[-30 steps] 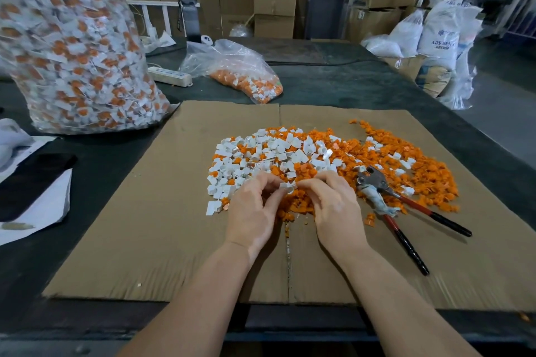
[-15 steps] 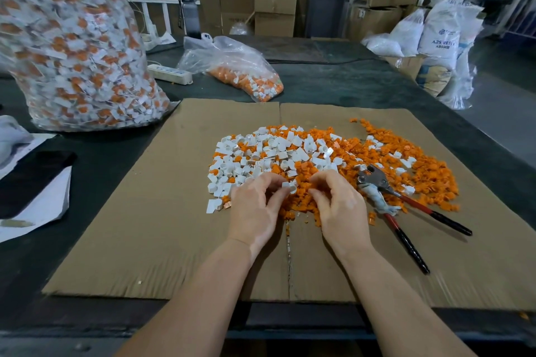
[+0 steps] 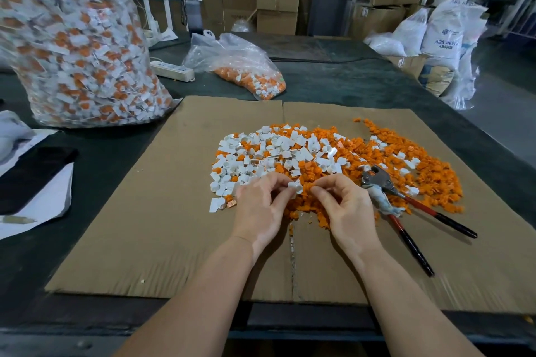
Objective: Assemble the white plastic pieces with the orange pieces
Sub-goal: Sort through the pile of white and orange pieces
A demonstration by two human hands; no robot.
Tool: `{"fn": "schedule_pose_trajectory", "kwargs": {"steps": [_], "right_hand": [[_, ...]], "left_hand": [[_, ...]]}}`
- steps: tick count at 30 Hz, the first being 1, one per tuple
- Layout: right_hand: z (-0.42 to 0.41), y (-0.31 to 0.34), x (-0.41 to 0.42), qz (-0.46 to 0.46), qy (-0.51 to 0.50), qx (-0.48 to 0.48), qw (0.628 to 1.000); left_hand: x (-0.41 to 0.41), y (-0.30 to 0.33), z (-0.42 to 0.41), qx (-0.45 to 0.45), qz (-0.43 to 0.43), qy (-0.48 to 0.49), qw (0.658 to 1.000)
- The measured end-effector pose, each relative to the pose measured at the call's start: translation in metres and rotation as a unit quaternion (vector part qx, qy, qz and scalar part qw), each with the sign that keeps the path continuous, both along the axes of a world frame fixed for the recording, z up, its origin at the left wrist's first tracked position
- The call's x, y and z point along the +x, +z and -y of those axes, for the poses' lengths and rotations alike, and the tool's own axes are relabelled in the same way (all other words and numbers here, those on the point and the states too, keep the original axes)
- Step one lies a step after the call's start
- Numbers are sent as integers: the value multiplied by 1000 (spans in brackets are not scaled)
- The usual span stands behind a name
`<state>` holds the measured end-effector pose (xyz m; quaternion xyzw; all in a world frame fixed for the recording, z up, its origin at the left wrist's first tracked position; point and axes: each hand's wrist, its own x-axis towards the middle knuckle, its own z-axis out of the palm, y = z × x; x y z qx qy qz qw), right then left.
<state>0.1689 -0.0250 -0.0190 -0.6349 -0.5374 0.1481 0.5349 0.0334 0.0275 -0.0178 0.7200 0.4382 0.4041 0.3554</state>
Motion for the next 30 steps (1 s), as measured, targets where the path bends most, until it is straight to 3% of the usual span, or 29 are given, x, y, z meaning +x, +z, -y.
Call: {"fn": "schedule_pose_trajectory", "kwargs": {"steps": [5,13,17,21,30], "right_hand": [[-1,-3,-1,77,-18,4,997],[2,-1,-5,79,-10,9,997],[5,-2,-6,144,-2,10,989],[6,-2,-11,231,-54,41,970],[3,-6,-11,230,-45,16,972]], "left_hand": [[0,-2,-2,-22,13,0,1000],[-1,-1,0,-42,17,-13,999],[0,1,2,-43,39,-5,998],[-1,2,3,-47,47,5,998],[-2,-3,3,61,-75,-10,995]]}}
